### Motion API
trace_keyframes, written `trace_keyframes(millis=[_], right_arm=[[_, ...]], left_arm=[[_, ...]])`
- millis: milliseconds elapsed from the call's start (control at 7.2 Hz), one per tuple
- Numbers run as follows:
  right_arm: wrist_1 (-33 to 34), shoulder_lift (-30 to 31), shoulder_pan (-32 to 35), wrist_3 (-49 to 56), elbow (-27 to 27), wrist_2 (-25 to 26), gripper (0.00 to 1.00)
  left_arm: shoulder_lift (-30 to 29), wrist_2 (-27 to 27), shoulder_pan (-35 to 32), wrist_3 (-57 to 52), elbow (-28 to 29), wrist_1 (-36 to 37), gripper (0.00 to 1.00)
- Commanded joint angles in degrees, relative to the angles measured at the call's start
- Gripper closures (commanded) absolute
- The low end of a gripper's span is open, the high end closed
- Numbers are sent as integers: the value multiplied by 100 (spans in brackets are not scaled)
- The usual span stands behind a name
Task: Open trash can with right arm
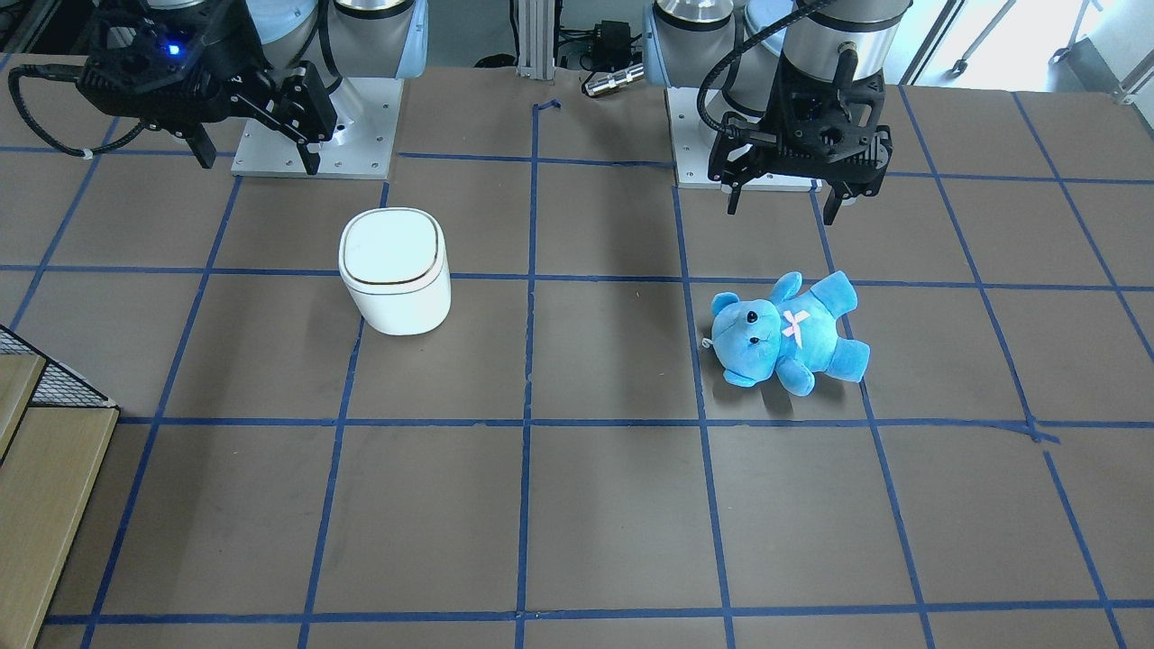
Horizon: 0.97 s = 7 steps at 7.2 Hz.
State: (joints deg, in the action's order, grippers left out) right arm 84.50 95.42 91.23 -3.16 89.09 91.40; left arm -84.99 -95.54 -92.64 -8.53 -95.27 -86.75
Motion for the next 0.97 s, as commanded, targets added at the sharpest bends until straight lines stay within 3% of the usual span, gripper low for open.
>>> trace_keyframes(millis=[0,833], right_arm=[[-47,-6,0,0,12,1,0],[-100,-6,0,-27,74,10,0]], left_arm=[[0,0,0,0,0,0,0],[0,0,0,0,0,0,0]])
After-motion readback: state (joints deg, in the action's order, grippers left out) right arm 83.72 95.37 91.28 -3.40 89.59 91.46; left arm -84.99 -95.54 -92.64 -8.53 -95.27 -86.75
